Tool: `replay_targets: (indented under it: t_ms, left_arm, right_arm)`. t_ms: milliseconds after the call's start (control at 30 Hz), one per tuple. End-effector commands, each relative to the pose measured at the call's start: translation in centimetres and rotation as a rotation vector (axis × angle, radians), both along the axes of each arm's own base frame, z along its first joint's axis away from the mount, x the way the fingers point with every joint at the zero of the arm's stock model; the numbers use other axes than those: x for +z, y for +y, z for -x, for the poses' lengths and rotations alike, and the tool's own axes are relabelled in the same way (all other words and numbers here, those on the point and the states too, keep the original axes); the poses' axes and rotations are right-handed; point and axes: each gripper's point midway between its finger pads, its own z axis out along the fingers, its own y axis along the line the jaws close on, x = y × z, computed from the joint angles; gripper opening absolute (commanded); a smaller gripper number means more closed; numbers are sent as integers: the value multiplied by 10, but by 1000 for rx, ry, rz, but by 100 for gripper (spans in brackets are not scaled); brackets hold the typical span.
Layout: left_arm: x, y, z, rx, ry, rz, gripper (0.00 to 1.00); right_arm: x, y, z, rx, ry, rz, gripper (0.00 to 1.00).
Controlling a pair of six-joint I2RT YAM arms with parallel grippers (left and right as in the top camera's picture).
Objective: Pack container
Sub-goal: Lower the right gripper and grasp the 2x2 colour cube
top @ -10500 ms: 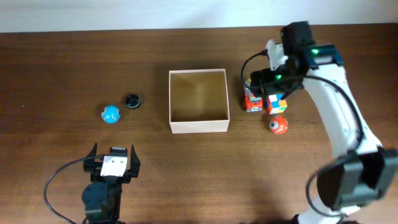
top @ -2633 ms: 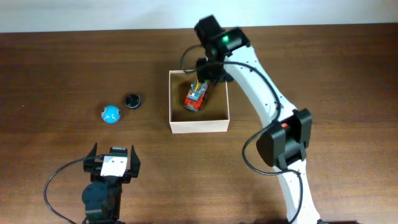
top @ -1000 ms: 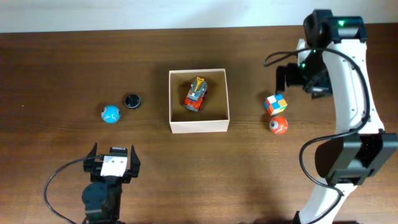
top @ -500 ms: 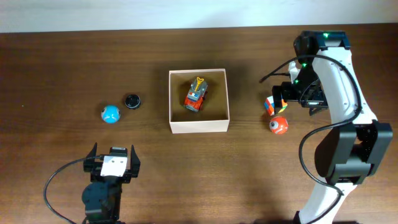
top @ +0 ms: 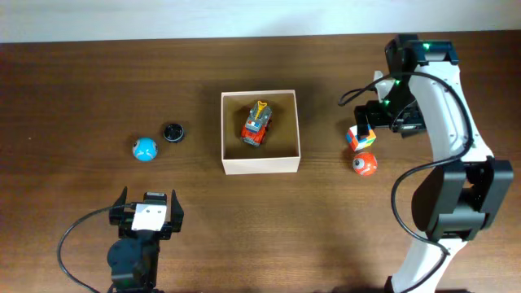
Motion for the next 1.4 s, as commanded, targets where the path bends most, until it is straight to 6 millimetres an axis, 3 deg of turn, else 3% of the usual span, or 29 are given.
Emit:
replay_targets:
  t_ms: [0,133,533,733,1133,1367]
  left_arm:
    - [-2,2,0,7,3,-13,99]
    - [-2,2,0,7,3,-13,99]
    - [-2,2,0,7,3,-13,99]
    - [-2,2,0,7,3,-13,99]
    - [-2,2,0,7,3,-13,99]
    - [-2,2,0,7,3,-13,99]
  right_arm:
    - [-27,-1,-7,98,32,0,99]
    - [-44,-1,-16,112,32,10,99]
    - [-61,4,-42,326,-43,-5,99]
    - [-82,7,-42,324,-2,-18,99]
    - [-99,28,-44,364,10,-43,99]
    - [-104,25,-43,363,24,-30,99]
